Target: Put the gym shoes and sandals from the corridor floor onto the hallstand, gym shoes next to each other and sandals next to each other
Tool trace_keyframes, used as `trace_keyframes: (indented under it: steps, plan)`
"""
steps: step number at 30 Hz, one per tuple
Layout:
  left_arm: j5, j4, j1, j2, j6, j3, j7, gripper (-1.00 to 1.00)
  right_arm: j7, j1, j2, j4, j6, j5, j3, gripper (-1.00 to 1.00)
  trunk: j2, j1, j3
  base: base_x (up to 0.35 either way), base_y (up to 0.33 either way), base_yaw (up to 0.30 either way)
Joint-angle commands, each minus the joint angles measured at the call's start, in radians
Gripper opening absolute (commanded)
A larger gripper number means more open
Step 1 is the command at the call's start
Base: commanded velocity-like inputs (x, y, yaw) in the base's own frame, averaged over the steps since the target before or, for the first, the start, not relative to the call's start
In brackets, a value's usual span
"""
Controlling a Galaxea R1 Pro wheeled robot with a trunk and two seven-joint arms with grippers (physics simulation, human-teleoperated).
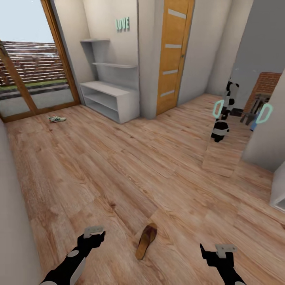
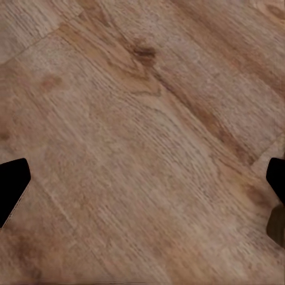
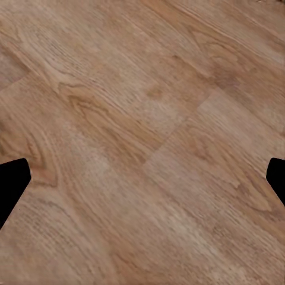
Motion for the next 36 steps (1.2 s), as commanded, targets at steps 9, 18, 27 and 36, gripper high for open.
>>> trace_keyframes:
  steps: [9, 18, 27, 36]
  plan:
    - [0.007, 0.001, -0.001, -0.001, -0.003, 0.001, -0.002, 1.00, 0.001, 0.000, 0.000, 0.000, -0.003, 0.000, -0.001, 1.00, 0.000, 0.000, -0.001, 0.030, 0.023, 0.219]
    - [0.007, 0.001, -0.001, -0.001, -0.003, 0.001, -0.002, 1.00, 0.001, 0.000, 0.000, 0.000, -0.002, -0.001, -0.001, 1.00, 0.000, 0.000, -0.001, 0.119, 0.101, 0.031]
    - [0.007, 0.001, -0.001, -0.001, -0.003, 0.001, -0.002, 1.00, 0.001, 0.000, 0.000, 0.000, -0.003, -0.002, -0.001, 1.00, 0.000, 0.000, -0.001, 0.009, 0.008, 0.002]
    - [0.007, 0.001, -0.001, -0.001, -0.003, 0.001, -0.002, 1.00, 0.001, 0.000, 0.000, 0.000, -0.003, -0.002, -0.001, 1.00, 0.000, 0.000, -0.001, 0.001, 0.001, 0.000]
